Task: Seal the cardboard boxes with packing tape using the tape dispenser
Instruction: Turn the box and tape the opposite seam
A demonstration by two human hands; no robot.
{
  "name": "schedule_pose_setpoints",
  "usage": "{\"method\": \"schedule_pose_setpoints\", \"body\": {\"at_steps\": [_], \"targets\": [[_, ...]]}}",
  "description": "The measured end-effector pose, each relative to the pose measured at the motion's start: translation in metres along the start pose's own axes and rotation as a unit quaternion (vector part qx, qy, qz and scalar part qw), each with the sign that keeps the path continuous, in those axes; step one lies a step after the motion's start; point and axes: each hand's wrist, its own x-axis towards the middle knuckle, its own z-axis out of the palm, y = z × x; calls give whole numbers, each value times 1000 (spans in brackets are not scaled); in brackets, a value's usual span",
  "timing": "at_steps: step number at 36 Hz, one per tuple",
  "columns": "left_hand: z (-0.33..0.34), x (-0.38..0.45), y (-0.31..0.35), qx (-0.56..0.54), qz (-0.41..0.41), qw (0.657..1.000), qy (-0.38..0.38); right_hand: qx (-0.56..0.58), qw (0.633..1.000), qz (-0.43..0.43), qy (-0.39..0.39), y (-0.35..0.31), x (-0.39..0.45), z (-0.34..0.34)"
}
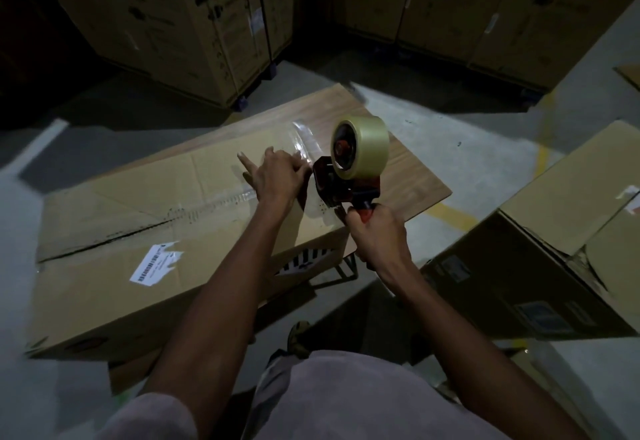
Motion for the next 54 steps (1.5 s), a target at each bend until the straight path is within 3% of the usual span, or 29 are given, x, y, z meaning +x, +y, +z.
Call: {"method": "schedule_pose_setpoints", "body": {"at_steps": [27,34,43,54], "targets": [[8,-14,11,33,41,998,24,-16,1000,-8,4,35,-29,-9],[10,-27,12,-28,75,996,-33,-18,1000,6,14,36,-31,-9],[13,-38,16,-42,16,999,-13,1,1000,12,2,33,-32,-15],[15,-40,14,-33,15,999,-3,-16,1000,2,6,39,-43,-21]]}}
